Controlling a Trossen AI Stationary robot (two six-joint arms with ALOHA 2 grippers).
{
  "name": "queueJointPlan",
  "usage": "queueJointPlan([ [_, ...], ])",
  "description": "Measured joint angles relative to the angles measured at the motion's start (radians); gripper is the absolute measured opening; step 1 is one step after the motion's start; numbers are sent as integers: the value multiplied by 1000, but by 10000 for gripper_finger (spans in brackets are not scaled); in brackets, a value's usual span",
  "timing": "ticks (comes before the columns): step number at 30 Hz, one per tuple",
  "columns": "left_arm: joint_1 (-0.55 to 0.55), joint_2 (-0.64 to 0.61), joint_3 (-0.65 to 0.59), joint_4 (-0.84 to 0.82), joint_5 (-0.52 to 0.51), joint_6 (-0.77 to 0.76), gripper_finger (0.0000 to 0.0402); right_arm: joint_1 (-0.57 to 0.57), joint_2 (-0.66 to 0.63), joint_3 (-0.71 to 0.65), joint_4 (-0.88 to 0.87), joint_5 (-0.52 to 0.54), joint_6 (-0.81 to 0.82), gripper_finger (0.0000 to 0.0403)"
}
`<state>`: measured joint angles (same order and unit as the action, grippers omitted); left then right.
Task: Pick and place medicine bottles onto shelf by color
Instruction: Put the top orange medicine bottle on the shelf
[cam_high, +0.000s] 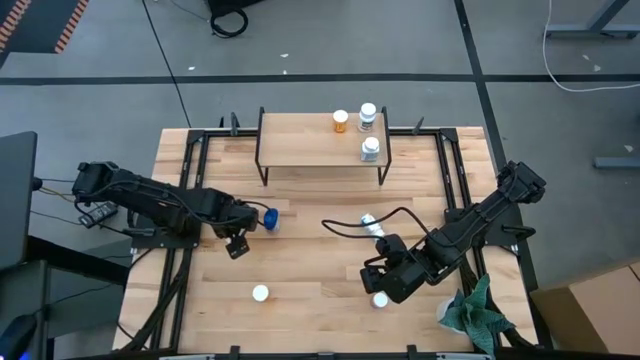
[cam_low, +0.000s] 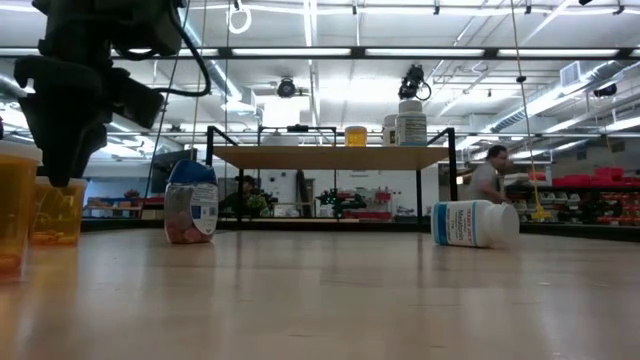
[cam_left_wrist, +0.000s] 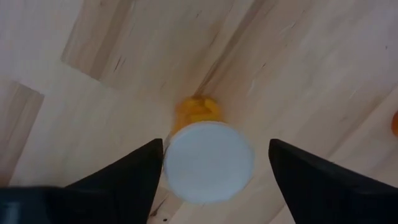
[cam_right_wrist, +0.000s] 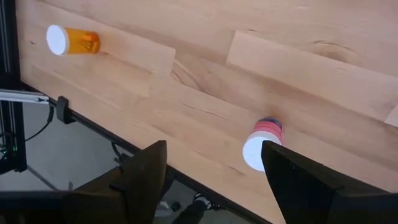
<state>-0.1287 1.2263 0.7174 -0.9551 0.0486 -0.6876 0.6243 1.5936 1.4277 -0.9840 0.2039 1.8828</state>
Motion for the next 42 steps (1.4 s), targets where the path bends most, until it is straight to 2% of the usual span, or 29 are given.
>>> queueJointPlan([
  [17, 0, -1, 0, -38, 2, 1, 225, 0, 0, 0, 0, 0, 1, 271],
  [21, 0, -1, 0, -38, 21, 4, 221, 0, 0, 0, 0, 0, 1, 271],
  [26, 0, -1, 32, -45, 27, 17, 235, 0, 0, 0, 0, 0, 1, 271],
  [34, 34, -1, 165, -65, 27, 76, 229, 0, 0, 0, 0, 0, 1, 271],
  [42, 120, 32, 404, -103, -30, 341, 227, 0, 0, 0, 1, 1, 9, 271],
])
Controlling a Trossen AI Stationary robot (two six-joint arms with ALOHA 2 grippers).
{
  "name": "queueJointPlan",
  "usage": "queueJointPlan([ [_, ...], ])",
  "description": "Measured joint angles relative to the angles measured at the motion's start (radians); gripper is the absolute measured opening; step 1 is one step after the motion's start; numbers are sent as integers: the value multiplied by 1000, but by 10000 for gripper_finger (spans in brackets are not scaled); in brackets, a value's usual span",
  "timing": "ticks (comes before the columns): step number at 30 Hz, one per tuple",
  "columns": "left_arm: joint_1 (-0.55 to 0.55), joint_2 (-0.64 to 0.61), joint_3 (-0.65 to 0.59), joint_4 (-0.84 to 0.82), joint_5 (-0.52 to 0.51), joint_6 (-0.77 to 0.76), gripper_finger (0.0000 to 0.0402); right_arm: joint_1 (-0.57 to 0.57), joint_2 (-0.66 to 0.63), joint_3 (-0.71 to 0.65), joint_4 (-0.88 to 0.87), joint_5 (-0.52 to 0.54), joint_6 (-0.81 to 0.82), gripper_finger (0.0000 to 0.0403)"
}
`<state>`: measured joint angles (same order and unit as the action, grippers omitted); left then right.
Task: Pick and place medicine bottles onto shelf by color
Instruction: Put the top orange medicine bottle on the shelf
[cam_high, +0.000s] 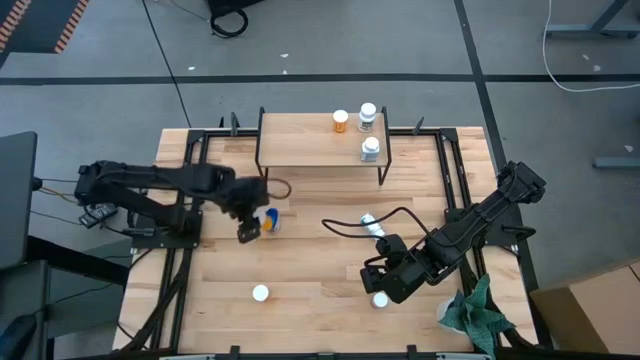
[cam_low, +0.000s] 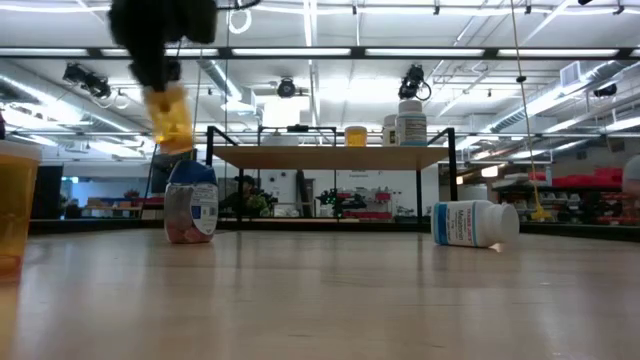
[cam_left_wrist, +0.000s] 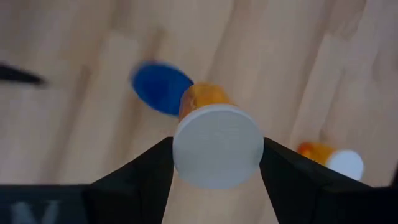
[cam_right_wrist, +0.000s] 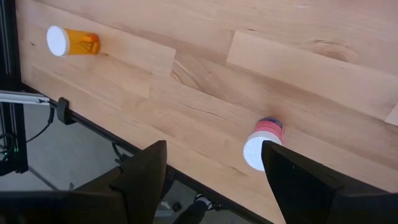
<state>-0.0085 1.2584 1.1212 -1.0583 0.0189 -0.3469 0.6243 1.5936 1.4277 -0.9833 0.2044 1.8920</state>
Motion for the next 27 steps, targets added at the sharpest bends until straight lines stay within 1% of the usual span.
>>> queueJointPlan([
  [5, 91, 90, 181, -56, -38, 198, 228, 0, 0, 0, 19, 1, 35, 271],
  [12, 206, 260, 401, -113, -39, 404, 228, 0, 0, 0, 29, 5, 81, 271],
  [20, 301, 437, 624, -115, -41, 517, 229, -31, 0, 0, 31, 35, 98, 271],
  [27, 372, 559, 800, -116, -70, 609, 229, -62, 0, 0, 33, 35, 68, 271],
])
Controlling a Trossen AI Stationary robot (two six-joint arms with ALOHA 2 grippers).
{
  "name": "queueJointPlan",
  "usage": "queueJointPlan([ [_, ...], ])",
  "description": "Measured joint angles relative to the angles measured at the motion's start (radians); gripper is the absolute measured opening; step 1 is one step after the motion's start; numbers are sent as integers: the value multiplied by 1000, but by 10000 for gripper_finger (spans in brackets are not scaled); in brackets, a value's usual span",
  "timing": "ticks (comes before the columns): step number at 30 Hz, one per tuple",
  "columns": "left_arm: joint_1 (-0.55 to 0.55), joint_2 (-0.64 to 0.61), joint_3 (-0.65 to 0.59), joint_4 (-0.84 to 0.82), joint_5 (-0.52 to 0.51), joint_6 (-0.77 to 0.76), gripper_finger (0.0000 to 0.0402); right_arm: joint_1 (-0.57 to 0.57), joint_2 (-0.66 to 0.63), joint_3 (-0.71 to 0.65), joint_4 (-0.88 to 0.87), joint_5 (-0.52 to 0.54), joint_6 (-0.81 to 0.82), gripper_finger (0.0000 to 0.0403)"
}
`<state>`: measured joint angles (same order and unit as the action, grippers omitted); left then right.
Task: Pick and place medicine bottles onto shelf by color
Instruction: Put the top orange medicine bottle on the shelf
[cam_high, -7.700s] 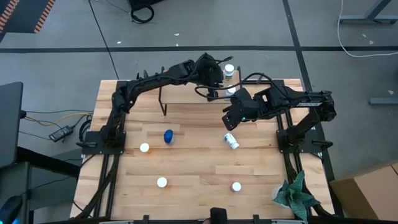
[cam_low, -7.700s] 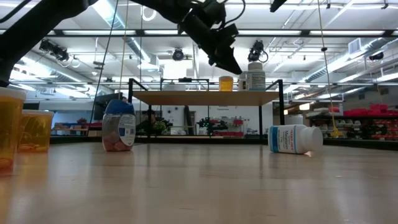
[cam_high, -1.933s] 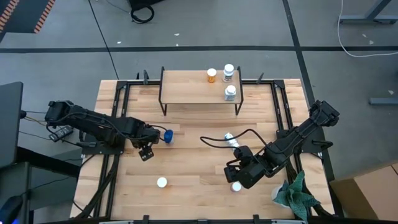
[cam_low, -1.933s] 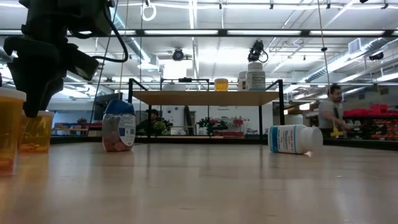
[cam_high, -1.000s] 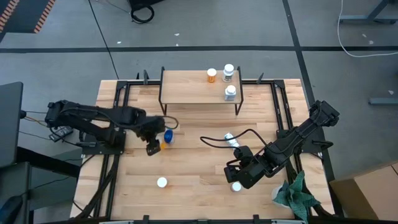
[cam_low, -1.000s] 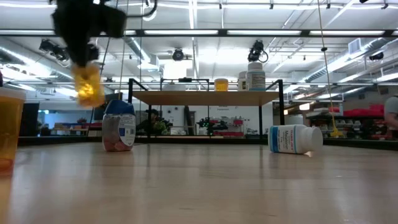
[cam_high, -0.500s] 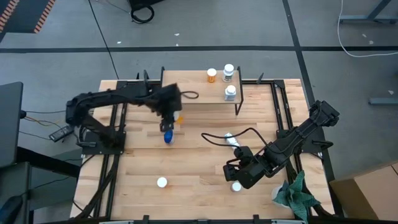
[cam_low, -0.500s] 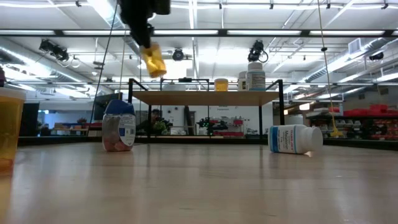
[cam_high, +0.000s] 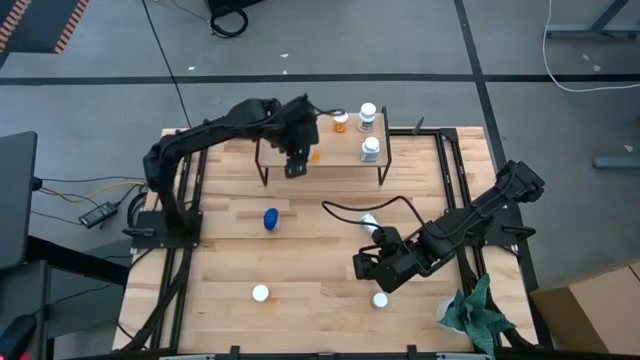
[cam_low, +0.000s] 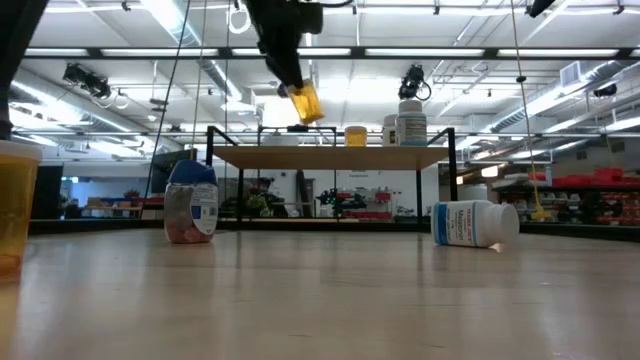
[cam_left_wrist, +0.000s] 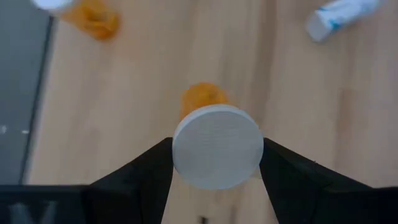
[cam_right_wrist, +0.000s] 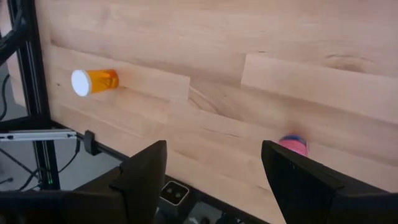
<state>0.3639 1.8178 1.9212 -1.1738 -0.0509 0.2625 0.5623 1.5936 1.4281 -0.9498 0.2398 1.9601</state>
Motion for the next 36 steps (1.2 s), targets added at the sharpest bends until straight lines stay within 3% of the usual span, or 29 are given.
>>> queueJointPlan([
  [12, 54, 124, 63, -9, -2, 12, 229, 0, 0, 0, 0, 50, -14, 271],
  [30, 54, 126, 63, -30, -39, 12, 248, 0, 0, 0, 0, 93, -20, 271],
  [36, 54, 126, 63, -44, -39, 29, 233, 0, 0, 0, 0, 93, -20, 271],
])
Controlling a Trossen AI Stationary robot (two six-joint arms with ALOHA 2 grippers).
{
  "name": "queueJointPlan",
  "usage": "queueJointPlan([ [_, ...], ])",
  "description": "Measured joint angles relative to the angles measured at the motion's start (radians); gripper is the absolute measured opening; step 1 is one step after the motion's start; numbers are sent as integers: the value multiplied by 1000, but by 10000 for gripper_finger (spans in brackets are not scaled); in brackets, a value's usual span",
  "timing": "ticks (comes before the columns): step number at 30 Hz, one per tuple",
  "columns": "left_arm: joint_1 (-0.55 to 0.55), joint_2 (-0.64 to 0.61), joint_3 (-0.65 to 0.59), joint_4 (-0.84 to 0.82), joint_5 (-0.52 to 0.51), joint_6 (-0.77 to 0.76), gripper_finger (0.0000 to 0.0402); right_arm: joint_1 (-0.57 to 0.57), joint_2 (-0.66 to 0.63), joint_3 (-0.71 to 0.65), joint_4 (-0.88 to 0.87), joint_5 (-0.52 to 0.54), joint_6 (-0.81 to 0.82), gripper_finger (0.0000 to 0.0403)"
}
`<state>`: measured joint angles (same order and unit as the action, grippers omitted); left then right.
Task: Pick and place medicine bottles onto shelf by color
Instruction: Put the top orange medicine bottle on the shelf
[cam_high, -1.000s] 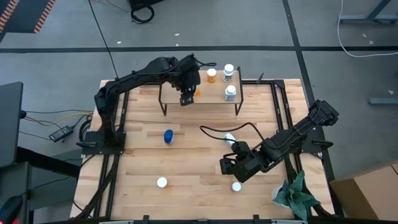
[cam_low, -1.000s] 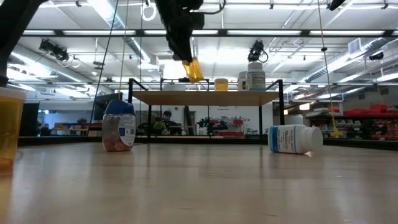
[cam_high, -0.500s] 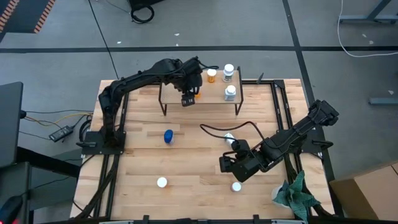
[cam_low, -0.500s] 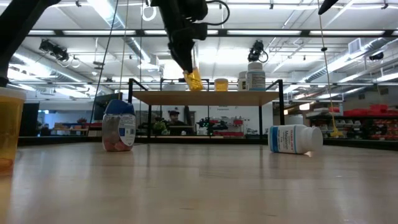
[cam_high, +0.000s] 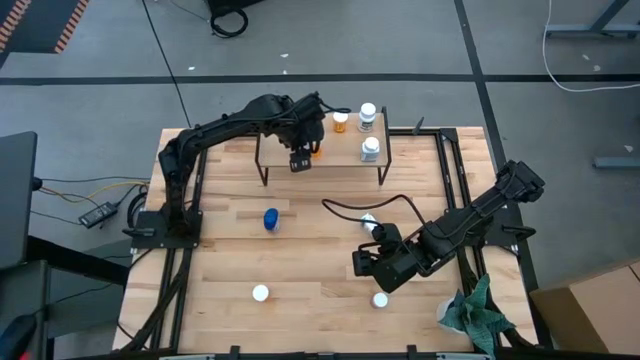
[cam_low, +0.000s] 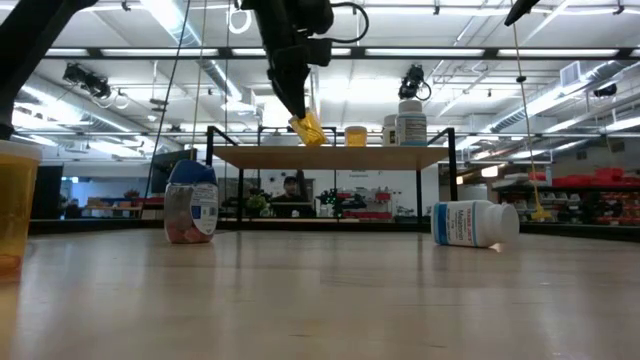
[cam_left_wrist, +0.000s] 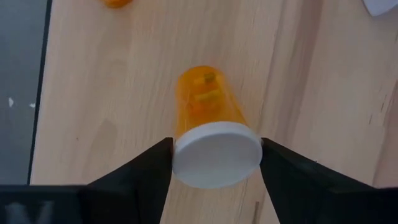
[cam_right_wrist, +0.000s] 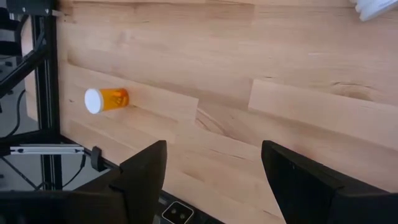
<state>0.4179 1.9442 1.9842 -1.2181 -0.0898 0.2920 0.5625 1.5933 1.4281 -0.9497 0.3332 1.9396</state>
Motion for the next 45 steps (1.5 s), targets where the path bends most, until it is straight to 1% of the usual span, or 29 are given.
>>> queueJointPlan([
  [5, 0, -1, 34, -58, 0, 8, 218, 0, 0, 0, 0, 0, 0, 271],
  [11, 5, -3, 122, -76, -1, 10, 224, 0, 0, 0, 0, 15, 0, 271],
  [15, 7, 0, 159, -116, -2, 15, 219, 0, 0, 0, 0, 15, 0, 271],
  [19, 7, -1, 165, -190, -2, 35, 218, 0, 0, 0, 0, 15, 0, 271],
  [23, 6, -1, 164, -263, -2, 35, 231, 0, 0, 0, 0, 17, -3, 271],
  [25, 4, -1, 164, -284, -2, 34, 234, -1, 0, 0, 2, 40, -4, 271],
  [28, 1, -1, 164, -323, 1, 34, 234, -19, 0, 0, 10, 130, -59, 271],
  [31, -3, -1, 164, -350, 18, 33, 227, -67, 0, 0, 29, 264, -248, 271],
  [34, -8, -1, 164, -350, 38, 29, 221, -131, 0, 0, 95, 394, -546, 271],
  [36, -8, -1, 164, -350, 49, 29, 220, -181, 0, 0, 177, 443, -765, 271],
  [38, -8, -1, 164, -350, 57, 28, 222, -235, 2, 0, 261, 447, -967, 271],
  [40, -7, -1, 164, -350, 66, 27, 226, -288, 12, 1, 332, 440, -1123, 271],
  [42, -6, -1, 164, -350, 79, 27, 229, -336, 20, 0, 367, 425, -1240, 271],
  [45, -5, -1, 164, -351, 113, 18, 227, -396, 30, 0, 415, 422, -1358, 271],
])
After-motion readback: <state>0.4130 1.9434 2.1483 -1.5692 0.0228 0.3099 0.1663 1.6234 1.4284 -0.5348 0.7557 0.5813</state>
